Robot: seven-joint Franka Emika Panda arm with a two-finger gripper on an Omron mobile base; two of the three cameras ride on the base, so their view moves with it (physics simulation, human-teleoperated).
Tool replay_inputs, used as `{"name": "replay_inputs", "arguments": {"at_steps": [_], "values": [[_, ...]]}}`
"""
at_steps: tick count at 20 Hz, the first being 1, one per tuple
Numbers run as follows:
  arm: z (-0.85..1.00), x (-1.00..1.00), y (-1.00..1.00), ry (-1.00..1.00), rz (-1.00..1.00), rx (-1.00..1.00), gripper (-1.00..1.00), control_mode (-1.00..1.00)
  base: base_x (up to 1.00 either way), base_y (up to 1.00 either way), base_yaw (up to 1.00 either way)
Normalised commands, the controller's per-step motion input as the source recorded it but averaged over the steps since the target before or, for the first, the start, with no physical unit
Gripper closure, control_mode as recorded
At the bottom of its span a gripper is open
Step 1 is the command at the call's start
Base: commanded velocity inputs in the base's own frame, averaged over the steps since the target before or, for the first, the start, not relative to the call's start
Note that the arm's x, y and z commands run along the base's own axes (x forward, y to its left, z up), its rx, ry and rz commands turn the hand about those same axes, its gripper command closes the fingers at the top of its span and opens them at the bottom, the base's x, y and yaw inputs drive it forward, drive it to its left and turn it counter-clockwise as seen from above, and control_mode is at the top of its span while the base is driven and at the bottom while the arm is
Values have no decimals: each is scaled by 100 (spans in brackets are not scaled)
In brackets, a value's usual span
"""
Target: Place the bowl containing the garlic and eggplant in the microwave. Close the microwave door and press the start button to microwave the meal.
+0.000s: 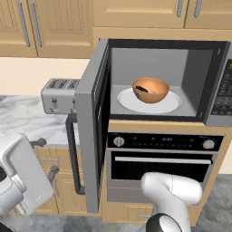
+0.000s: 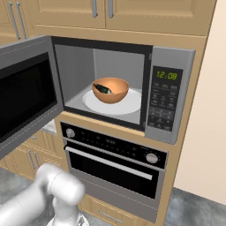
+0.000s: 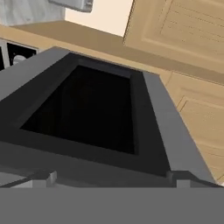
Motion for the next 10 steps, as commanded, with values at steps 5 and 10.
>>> {"name": "replay_inputs", "arguments": {"at_steps": [5, 10], "values": [[0, 38, -1, 0, -33, -4, -100, -100, 0, 0, 0], [0, 35, -20, 0, -33, -2, -100, -100, 0, 0, 0]]}}
